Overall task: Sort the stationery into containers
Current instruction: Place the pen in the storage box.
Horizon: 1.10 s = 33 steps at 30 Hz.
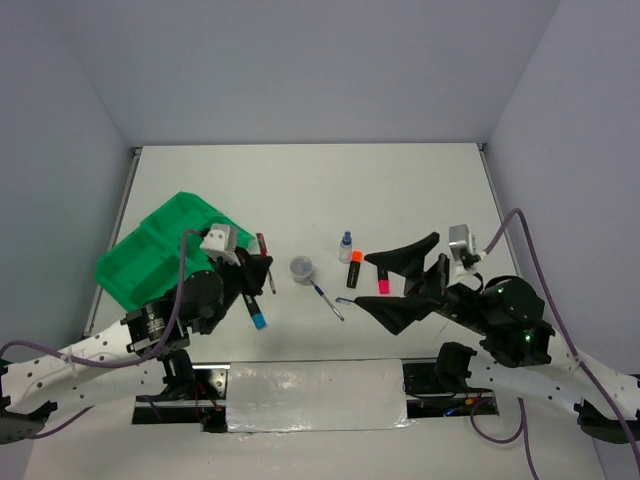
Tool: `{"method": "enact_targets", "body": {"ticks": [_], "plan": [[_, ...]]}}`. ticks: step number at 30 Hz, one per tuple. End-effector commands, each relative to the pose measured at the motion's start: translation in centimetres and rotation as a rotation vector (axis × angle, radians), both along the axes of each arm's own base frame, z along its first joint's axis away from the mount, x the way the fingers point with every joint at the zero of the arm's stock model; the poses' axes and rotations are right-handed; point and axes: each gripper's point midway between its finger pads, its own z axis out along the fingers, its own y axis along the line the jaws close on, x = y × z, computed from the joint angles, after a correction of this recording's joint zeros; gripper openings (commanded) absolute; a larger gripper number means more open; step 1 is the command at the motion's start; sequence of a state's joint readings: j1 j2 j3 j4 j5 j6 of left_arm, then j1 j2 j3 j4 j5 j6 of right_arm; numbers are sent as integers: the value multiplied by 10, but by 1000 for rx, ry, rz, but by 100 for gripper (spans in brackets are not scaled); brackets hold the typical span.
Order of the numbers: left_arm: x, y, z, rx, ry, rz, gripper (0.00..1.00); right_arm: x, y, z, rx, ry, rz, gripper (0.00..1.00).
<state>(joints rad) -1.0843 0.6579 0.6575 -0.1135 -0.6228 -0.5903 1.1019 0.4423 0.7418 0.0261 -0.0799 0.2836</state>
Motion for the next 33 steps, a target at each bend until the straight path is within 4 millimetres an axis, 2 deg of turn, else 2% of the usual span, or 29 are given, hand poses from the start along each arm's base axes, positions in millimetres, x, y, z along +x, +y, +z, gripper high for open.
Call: {"method": "enact_targets", "body": {"ticks": [1, 3, 4, 5, 6, 7, 8, 10, 11, 13, 16, 18, 19, 20, 24, 28, 29, 33], "plan": [[32, 82, 17, 25, 26, 508, 0, 6, -7, -31, -76, 21, -52, 100], [46, 100, 35, 104, -14, 590, 0, 6, -5, -44, -94, 36, -48, 100], [63, 114, 29, 171, 8, 660, 0, 6, -4, -49, -106, 39, -44, 100], [73, 113, 39, 172, 21, 638, 0, 6, -4, -51, -114, 41, -43, 100], [83, 118, 38, 252, 30, 633, 0, 6, -3, -53, -119, 43, -43, 100], [102, 133, 32, 317, 56, 671, 0, 6, -2, -56, -133, 46, -39, 100], [111, 137, 38, 350, 51, 672, 0, 6, -2, -57, -138, 47, -39, 100], [128, 160, 35, 519, 36, 737, 0, 5, -2, -58, -141, 47, -35, 100], [135, 163, 28, 627, 30, 689, 0, 4, -2, -59, -141, 47, -27, 100], [155, 171, 24, 659, 10, 653, 0, 1, -2, -63, -141, 47, -10, 100], [177, 159, -2, 706, -38, 425, 0, -5, -1, -67, -132, 43, 21, 100], [184, 151, -9, 701, -80, 319, 0, -9, -3, -67, -126, 40, 36, 100], [184, 150, -22, 701, -79, 291, 0, -11, -4, -70, -136, 46, 41, 100], [188, 149, -19, 697, -118, 283, 0, -13, -5, -71, -140, 49, 51, 100], [197, 141, -45, 733, -111, 169, 0, -21, -14, -71, -120, 37, 67, 100], [200, 153, -67, 716, -65, 181, 1, -19, -17, -74, -117, 44, 50, 100], [201, 159, -66, 694, -65, 218, 3, -19, -17, -76, -124, 46, 49, 100], [194, 167, -95, 695, 10, 239, 9, -19, -17, -74, -126, 50, 52, 100]]}}
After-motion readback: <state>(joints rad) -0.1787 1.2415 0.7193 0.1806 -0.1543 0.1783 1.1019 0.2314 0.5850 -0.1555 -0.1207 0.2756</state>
